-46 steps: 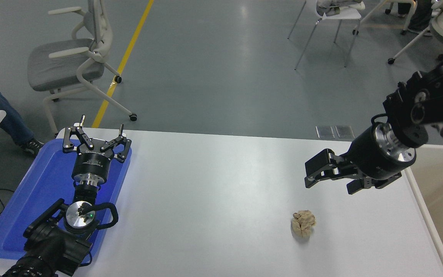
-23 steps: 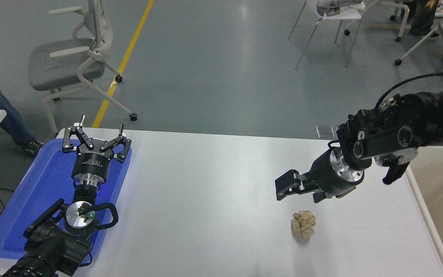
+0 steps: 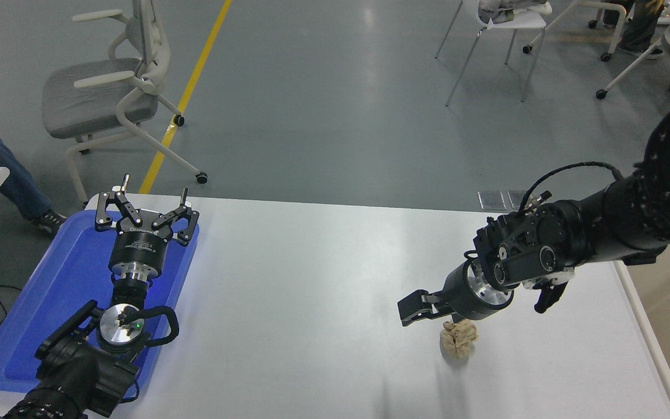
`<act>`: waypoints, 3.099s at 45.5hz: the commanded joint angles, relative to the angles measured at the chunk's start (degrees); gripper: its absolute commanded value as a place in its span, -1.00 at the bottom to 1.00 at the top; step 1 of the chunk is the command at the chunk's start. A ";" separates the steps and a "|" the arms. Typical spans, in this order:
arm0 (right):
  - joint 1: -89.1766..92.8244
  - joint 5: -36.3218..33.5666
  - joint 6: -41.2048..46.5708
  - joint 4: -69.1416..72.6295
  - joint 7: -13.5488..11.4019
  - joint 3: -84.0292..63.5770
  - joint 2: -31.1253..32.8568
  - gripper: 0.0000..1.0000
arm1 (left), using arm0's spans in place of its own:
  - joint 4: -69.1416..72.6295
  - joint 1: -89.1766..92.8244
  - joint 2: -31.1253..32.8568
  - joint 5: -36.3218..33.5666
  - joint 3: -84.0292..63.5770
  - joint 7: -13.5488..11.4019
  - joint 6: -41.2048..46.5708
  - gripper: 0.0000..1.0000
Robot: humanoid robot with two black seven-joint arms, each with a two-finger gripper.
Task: Pick up paper ball place in dustbin
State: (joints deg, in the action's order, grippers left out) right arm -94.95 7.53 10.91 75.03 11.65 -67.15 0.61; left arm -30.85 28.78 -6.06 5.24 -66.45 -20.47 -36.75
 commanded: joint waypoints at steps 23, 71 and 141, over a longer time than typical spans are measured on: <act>11.54 3.54 -0.46 -11.93 -0.13 -5.10 -0.61 1.00 | 0.00 0.05 0.00 0.03 0.00 -0.01 0.02 1.00; 18.84 2.58 -0.72 -20.19 -0.31 -5.71 -0.61 0.88 | 0.00 -0.04 0.00 0.03 0.00 -0.01 0.02 1.00; -17.80 4.86 3.50 8.37 0.84 -6.94 5.02 -1.00 | 0.00 -0.04 0.00 0.03 0.00 -0.01 0.02 1.00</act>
State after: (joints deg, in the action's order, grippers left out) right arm -99.02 11.57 11.77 73.37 12.39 -73.19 2.73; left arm -30.85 28.77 -6.06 5.27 -66.44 -20.48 -36.74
